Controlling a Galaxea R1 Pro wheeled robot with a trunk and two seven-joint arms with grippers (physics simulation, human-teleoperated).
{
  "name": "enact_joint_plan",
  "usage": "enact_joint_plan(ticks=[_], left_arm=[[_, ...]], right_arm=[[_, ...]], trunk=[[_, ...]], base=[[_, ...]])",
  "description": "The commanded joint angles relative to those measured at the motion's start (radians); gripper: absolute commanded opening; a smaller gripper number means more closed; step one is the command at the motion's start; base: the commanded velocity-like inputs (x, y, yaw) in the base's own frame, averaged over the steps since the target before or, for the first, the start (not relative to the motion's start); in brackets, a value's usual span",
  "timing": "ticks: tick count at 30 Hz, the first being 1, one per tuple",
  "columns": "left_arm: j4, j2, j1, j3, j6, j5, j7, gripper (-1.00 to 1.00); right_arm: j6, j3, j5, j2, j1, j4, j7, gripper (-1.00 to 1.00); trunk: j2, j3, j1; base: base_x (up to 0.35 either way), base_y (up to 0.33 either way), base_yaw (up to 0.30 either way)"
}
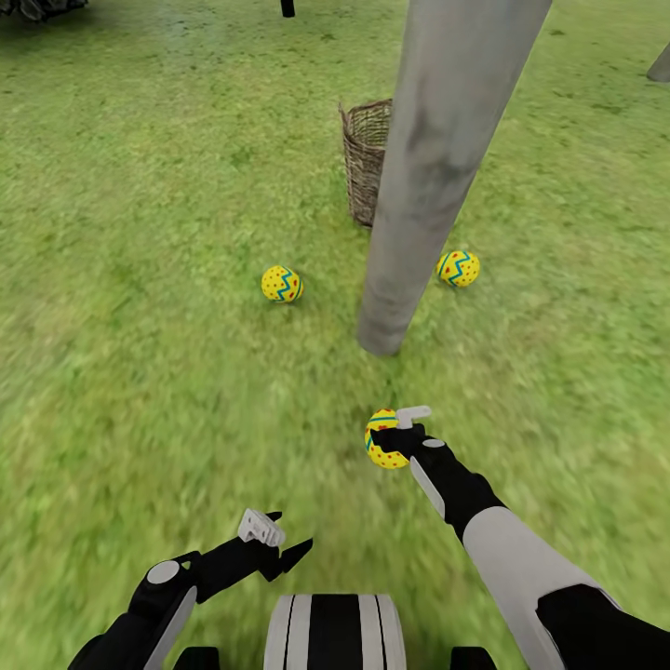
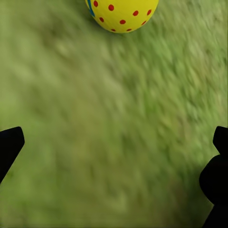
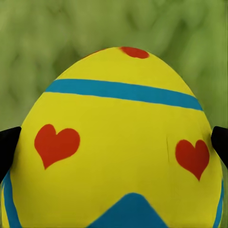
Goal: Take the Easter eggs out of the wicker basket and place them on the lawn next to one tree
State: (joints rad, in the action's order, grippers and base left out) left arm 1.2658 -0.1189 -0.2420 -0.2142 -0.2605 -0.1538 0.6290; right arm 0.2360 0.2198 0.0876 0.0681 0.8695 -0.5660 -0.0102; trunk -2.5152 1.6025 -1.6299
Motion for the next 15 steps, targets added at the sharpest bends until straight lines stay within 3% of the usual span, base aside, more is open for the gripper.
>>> enact_joint_plan(ticks=[1, 15], left_arm=[[0.0, -0.001, 0.0, -0.001, -0.009, -0.011, 0.0, 1.0], [0.001, -0.001, 0.0, -0.002, -0.009, -0.01, 0.0, 1.0]], right_arm=[[0.005, 0.003, 0.009, -0.001, 0.0, -0.002, 0.001, -1.0], [-0.039, 0.003, 0.009, -0.001, 0.0, 0.001, 0.003, -1.0]], trunk=[[0.0, 0.001, 0.0], [0.0, 0.021, 0.0]], base=[[0.002, 0.0, 0.0], [0.0, 0.0, 0.0]])
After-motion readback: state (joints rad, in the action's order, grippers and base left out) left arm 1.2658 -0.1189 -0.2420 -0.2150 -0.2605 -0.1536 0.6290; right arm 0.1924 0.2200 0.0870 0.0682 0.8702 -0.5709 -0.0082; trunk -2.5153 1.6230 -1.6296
